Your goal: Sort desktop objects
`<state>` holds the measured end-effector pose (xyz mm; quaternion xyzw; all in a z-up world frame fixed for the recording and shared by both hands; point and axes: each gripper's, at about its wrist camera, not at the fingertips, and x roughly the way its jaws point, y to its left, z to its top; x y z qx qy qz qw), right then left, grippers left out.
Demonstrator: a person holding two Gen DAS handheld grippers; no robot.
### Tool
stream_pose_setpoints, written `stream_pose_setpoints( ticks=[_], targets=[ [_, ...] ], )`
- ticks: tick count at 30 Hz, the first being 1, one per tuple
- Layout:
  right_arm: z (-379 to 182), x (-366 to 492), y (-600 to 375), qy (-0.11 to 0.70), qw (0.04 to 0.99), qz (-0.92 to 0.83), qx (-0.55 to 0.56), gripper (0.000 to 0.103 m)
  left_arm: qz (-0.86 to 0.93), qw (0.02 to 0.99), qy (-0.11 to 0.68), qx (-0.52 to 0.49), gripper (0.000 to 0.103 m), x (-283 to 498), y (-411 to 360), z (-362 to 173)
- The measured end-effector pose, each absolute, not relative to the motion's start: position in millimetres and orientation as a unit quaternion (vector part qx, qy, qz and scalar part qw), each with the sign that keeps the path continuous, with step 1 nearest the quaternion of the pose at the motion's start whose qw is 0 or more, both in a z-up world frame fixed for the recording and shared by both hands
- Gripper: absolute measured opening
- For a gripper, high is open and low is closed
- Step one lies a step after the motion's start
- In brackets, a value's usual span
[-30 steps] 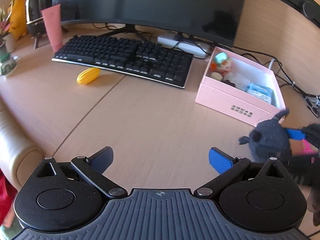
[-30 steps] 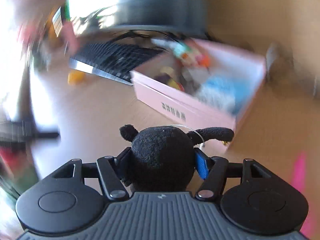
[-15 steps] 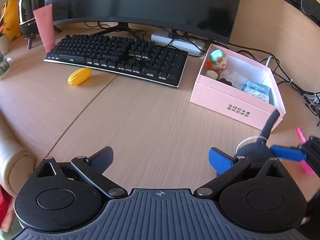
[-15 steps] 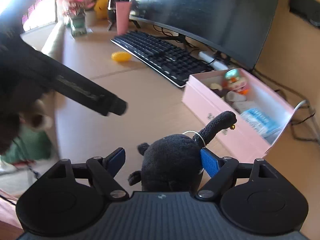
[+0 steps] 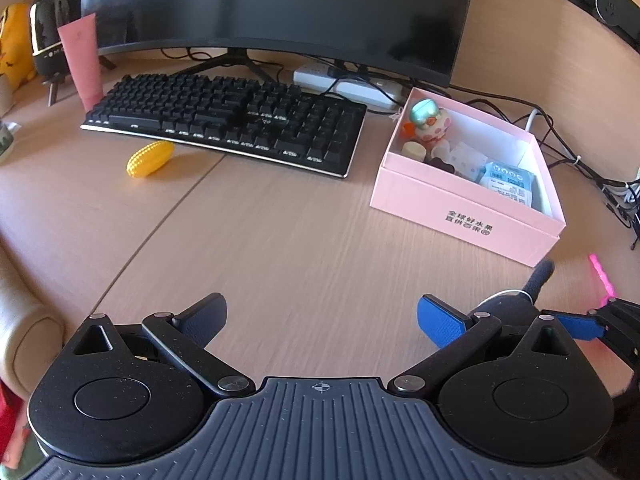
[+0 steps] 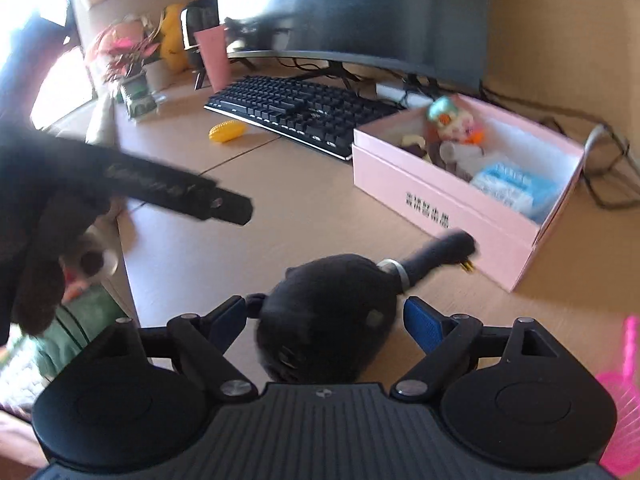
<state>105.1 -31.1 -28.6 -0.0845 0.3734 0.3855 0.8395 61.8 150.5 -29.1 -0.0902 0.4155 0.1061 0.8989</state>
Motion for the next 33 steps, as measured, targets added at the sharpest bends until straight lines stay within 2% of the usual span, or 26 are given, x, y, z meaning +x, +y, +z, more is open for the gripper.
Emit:
stream_pose_setpoints(
  ticks=[3, 4, 5, 8, 13, 17, 19, 20, 23, 30, 33],
  targets=[
    [-35, 115, -32, 0.395, 0.835, 0.378, -0.054, 0.084, 0.116, 0.896, 0.417, -0.094, 0.103, 57, 155, -30],
    [-38, 119, -31, 0.398, 0.838, 0.370, -0.052, 0.071, 0.119, 0.896, 0.417, -0.095, 0.103, 55, 157, -30],
    [-39, 121, -30, 0.398, 0.842, 0.360, -0.058, 0.066, 0.122, 0.896, 0.416, -0.095, 0.103, 54, 159, -29],
    [-34, 122, -26, 0.383, 0.846, 0.358, -0.102, 0.065, 0.130, 0.896, 0.412, -0.099, 0.103, 49, 165, -28],
    [-23, 98, -17, 0.280, 0.851, 0.334, -0.294, 0.065, 0.138, 0.895, 0.409, -0.109, 0.103, 46, 172, -28],
    [-59, 76, -2, 0.190, 0.816, 0.291, -0.462, 0.066, 0.129, 0.896, 0.412, -0.105, 0.103, 45, 168, -29],
    [-73, 67, 4, 0.173, 0.799, 0.286, -0.500, 0.066, 0.127, 0.896, 0.413, -0.103, 0.103, 45, 166, -30],
    [-76, 63, 5, 0.174, 0.792, 0.291, -0.507, 0.071, 0.126, 0.896, 0.414, -0.103, 0.103, 44, 166, -30],
    [-70, 51, 5, 0.177, 0.796, 0.319, -0.482, 0.082, 0.128, 0.895, 0.416, -0.103, 0.103, 43, 167, -32],
    [-30, 56, -12, 0.258, 0.829, 0.383, -0.316, 0.087, 0.125, 0.895, 0.416, -0.104, 0.103, 44, 168, -32],
    [-21, 59, -16, 0.278, 0.836, 0.382, -0.280, 0.087, 0.111, 0.898, 0.414, -0.100, 0.103, 49, 160, -31]
  ],
)
